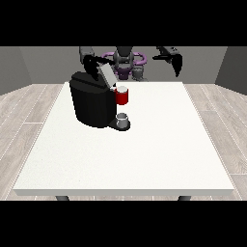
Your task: Insert the coffee pod into the coffee machine and close the lid
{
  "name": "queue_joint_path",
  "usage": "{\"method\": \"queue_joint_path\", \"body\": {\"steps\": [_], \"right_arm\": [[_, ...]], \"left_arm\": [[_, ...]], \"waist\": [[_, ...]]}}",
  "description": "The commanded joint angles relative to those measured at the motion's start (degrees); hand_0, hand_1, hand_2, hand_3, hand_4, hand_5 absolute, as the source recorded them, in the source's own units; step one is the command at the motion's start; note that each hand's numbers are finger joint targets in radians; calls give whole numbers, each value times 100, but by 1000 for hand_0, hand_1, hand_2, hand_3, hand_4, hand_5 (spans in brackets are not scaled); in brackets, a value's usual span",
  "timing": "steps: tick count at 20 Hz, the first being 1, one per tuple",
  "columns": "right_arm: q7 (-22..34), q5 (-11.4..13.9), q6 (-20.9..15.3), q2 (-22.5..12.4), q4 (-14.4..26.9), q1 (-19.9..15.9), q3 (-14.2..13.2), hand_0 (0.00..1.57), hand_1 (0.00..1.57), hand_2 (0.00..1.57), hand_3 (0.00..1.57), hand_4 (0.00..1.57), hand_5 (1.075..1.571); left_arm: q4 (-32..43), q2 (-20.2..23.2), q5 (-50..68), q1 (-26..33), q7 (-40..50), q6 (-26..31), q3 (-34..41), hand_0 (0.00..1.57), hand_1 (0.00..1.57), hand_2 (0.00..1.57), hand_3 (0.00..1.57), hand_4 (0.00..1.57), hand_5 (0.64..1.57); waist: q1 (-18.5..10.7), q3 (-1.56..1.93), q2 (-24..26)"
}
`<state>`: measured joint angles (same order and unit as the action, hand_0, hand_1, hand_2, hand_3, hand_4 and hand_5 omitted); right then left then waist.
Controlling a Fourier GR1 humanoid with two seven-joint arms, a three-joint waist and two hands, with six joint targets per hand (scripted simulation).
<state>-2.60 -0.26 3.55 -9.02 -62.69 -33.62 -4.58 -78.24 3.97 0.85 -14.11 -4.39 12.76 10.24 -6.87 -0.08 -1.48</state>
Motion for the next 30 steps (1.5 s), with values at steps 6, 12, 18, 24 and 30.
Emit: {"method": "queue_joint_path", "body": {"steps": [6,12,18,24,30], "right_arm": [[-21,148,17,8,267,-621,15,0,0,0,0,0,1571],[-237,210,232,-106,488,-742,22,0,0,0,0,77,1571],[35,547,-73,188,502,-1048,293,0,0,0,0,0,1571],[-13,869,-319,434,612,-1198,480,0,0,0,0,124,1571],[-168,832,-244,342,809,-1574,267,0,0,0,0,125,1571]], "left_arm": [[239,213,83,-63,-340,-4,78,0,0,0,0,0,1571],[92,263,24,-222,-132,-197,26,0,0,0,0,0,1571],[274,189,64,6,-459,-100,-64,0,0,0,0,24,1571],[137,240,71,-23,-101,-219,-95,0,0,0,0,148,1571],[-73,151,97,-64,-72,-227,-257,0,0,0,0,154,1571]], "waist": [[46,7,-383],[27,8,-429],[-64,7,-348],[-159,8,-211],[-263,8,-339]]}}
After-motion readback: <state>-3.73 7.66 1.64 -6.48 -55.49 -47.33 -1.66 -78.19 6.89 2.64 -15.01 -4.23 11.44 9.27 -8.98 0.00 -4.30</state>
